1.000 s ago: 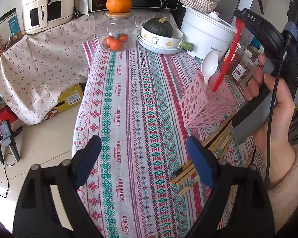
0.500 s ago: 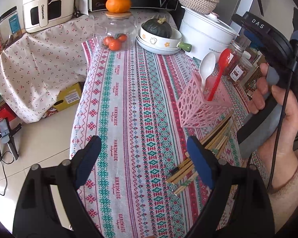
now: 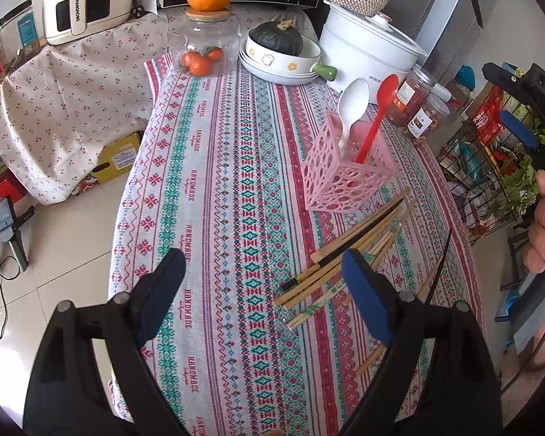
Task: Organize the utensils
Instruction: 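Grasp one wooden chopstick from the pile with the left tool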
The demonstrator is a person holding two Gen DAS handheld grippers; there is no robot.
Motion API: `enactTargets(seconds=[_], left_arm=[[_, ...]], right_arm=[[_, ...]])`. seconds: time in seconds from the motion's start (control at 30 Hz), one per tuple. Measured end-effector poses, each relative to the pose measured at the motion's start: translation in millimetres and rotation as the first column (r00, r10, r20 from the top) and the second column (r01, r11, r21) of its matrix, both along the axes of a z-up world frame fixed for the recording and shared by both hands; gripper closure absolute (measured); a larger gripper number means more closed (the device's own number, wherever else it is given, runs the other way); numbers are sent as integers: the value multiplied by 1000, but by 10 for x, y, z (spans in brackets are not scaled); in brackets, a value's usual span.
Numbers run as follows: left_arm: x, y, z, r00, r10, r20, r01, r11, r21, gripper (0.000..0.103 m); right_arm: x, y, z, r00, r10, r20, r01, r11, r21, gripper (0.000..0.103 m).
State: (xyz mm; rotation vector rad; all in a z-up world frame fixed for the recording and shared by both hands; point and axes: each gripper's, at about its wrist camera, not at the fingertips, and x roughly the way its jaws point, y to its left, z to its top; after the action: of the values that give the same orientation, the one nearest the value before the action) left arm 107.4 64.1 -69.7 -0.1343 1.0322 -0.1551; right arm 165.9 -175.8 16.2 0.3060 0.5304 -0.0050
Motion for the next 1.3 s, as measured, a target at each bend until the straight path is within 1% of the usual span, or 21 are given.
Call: enactTargets(seconds=[0.13, 0.27, 0.37, 0.43, 0.47, 0.57, 0.63, 0.7, 0.83, 0.93, 1.0, 1.03, 1.1, 1.17, 1.23, 1.3], left_arm=[[-122, -159, -16, 999, -27, -17, 27, 1000, 1, 15], [-232, -315, -81, 998, -42, -36, 42, 999, -5, 15], [-264, -465, -135, 997, -70, -43, 71, 997, 26, 15], [-271, -576, -187, 993, -99, -56, 102, 994, 40, 15], [-269, -637, -217, 991, -115, -65, 118, 992, 43, 15], [-229, -837, -314, 980, -173, -100, 176, 984, 23, 15], [-184, -993, -380, 969, -214, -124, 216, 976, 6, 15], [-140, -1156, -444, 955, -260, -146, 261, 965, -15, 15], [-56, -1507, -571, 916, -356, -185, 351, 934, -60, 17], [12, -1763, -664, 884, -418, -210, 409, 909, -86, 29], [41, -1899, -707, 866, -451, -216, 440, 892, -98, 46], [51, -1957, -723, 857, -467, -217, 457, 884, -99, 50], [52, -2063, -744, 837, -503, -214, 494, 864, -99, 67], [50, -2155, -767, 820, -531, -212, 527, 846, -82, 75], [66, -2226, -786, 814, -542, -209, 540, 839, -71, 76], [89, -2272, -809, 808, -549, -213, 548, 833, -69, 81]], right_arm=[[-209, -225, -69, 995, -17, -95, 14, 1000, -26, 21], [-389, -414, -232, 979, -18, -201, 6, 998, -61, 18], [-512, -587, -415, 962, -33, -273, 16, 998, -66, 17], [-560, -730, -561, 940, -68, -334, 47, 997, -68, 17], [-566, -807, -643, 922, -80, -378, 59, 996, -67, 17], [-564, -1029, -856, 874, -75, -479, 65, 997, -39, 17], [-583, -1149, -961, 847, -82, -526, 68, 997, -46, 17], [-597, -1248, -1050, 824, -89, -560, 62, 996, -66, 17], [-614, -1380, -1183, 788, -83, -610, 20, 994, -109, 17], [-616, -1443, -1273, 766, -77, -638, -6, 992, -127, 17], [-617, -1482, -1317, 755, -72, -652, -21, 991, -135, 17], [-619, -1499, -1335, 751, -70, -656, -27, 990, -137, 17], [-608, -1525, -1355, 748, -68, -660, -35, 989, -142, 17], [-601, -1552, -1359, 749, -68, -659, -40, 988, -147, 17], [-583, -1575, -1363, 750, -68, -658, -43, 988, -151, 17], [-569, -1595, -1374, 748, -69, -660, -45, 987, -154, 17]])
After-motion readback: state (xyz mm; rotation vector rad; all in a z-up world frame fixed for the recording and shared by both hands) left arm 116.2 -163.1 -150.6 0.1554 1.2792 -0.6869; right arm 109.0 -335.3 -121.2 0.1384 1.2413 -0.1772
